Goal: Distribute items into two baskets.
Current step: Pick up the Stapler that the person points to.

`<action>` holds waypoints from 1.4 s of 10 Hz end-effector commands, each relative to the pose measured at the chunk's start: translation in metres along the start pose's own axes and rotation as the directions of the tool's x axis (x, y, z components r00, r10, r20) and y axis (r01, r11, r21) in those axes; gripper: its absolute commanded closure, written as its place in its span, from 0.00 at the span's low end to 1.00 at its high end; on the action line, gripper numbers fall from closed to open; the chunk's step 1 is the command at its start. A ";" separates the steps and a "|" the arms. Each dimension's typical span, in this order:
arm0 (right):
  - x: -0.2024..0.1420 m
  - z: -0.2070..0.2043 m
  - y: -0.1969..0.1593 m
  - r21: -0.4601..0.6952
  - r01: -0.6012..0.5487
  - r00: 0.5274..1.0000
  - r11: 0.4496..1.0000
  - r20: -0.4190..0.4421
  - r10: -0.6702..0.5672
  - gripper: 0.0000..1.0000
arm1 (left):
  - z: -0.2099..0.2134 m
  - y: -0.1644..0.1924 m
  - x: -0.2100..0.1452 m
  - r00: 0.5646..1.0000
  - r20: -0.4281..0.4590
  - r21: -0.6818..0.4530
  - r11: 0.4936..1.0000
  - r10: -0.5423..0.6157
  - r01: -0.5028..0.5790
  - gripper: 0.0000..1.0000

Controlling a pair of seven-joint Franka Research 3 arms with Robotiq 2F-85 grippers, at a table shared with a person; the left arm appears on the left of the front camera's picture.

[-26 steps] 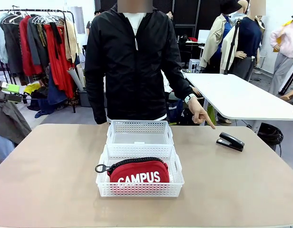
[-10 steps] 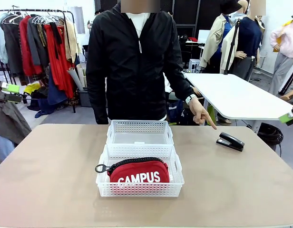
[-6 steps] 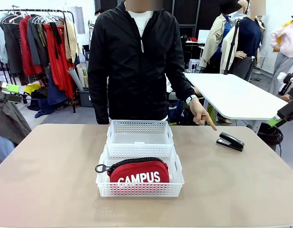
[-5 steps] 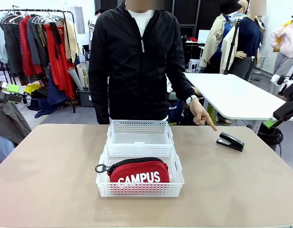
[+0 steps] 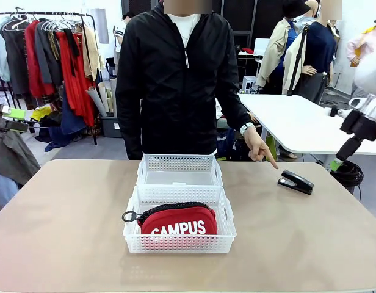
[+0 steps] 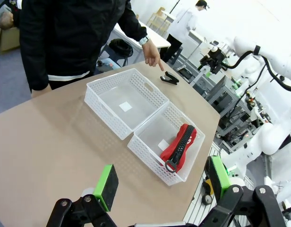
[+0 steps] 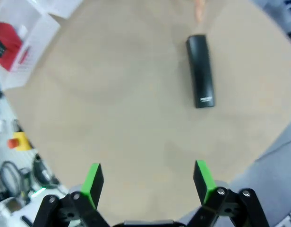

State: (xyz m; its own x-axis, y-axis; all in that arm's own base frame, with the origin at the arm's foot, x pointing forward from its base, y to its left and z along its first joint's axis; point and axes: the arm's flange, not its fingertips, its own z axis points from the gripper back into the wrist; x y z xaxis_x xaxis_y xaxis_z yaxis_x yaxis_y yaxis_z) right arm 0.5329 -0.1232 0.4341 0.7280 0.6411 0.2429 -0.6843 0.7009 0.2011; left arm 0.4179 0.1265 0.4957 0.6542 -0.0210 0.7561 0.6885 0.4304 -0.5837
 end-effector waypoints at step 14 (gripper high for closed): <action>0.065 -0.070 -0.056 -0.103 -0.210 0.976 0.972 -0.074 0.203 0.00 | 0.001 -0.001 0.000 1.000 0.005 0.001 1.000 -0.002 0.002 0.00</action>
State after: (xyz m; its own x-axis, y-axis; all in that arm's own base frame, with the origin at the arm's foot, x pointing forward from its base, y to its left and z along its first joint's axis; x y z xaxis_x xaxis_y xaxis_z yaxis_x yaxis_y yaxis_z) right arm 0.6168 -0.0956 0.3672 0.5701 0.7943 0.2098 -0.8173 0.5743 0.0466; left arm 0.4180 0.1266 0.4957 0.6542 -0.0210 0.7561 0.6884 0.4305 -0.5837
